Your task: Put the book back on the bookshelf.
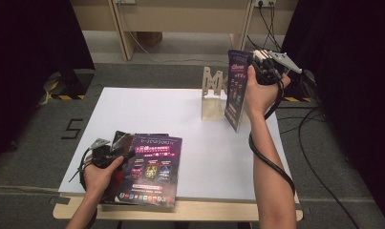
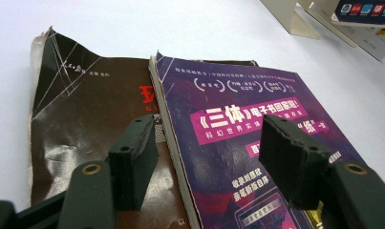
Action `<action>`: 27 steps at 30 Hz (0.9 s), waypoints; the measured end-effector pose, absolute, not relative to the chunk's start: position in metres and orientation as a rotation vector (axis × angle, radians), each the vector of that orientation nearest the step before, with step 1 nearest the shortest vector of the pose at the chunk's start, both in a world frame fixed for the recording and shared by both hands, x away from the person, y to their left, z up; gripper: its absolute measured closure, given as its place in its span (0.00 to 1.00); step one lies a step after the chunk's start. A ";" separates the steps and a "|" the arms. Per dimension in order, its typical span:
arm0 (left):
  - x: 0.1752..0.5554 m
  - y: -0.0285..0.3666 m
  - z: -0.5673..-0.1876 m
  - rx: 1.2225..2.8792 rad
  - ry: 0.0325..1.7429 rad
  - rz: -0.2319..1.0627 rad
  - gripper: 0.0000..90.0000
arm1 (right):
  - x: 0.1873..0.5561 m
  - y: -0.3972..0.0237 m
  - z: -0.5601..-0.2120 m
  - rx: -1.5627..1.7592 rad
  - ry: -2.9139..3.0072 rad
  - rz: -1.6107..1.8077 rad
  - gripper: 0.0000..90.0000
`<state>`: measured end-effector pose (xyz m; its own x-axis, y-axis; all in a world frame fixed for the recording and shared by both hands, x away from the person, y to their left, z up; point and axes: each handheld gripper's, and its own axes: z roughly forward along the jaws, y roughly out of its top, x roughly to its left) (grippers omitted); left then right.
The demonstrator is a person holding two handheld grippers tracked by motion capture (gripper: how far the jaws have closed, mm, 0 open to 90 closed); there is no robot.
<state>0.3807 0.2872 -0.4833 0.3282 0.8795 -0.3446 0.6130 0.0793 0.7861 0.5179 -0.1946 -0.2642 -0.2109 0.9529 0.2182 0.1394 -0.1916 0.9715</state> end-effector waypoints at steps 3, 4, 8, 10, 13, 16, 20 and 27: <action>0.381 0.287 -0.483 1.624 1.377 0.346 0.41 | 0.520 -0.194 -0.264 1.338 1.362 1.476 0.93; 0.381 0.288 -0.484 1.626 1.377 0.345 0.41 | 0.521 -0.194 -0.264 1.335 1.363 1.475 0.93; 0.381 0.287 -0.485 1.626 1.380 0.343 0.41 | 0.524 -0.193 -0.264 1.337 1.366 1.472 0.93; 0.381 0.287 -0.485 1.626 1.381 0.343 0.41 | 0.525 -0.193 -0.264 1.336 1.365 1.472 0.93; 0.381 0.287 -0.484 1.625 1.381 0.343 0.41 | 0.527 -0.192 -0.264 1.343 1.364 1.475 0.93; 0.381 0.287 -0.485 1.625 1.382 0.340 0.41 | 0.530 -0.193 -0.264 1.336 1.364 1.468 0.93; 0.381 0.287 -0.486 1.629 1.381 0.339 0.41 | 0.533 -0.192 -0.264 1.345 1.362 1.462 0.93; 0.381 0.287 -0.487 1.626 1.382 0.338 0.41 | 0.539 -0.191 -0.265 1.340 1.361 1.446 0.93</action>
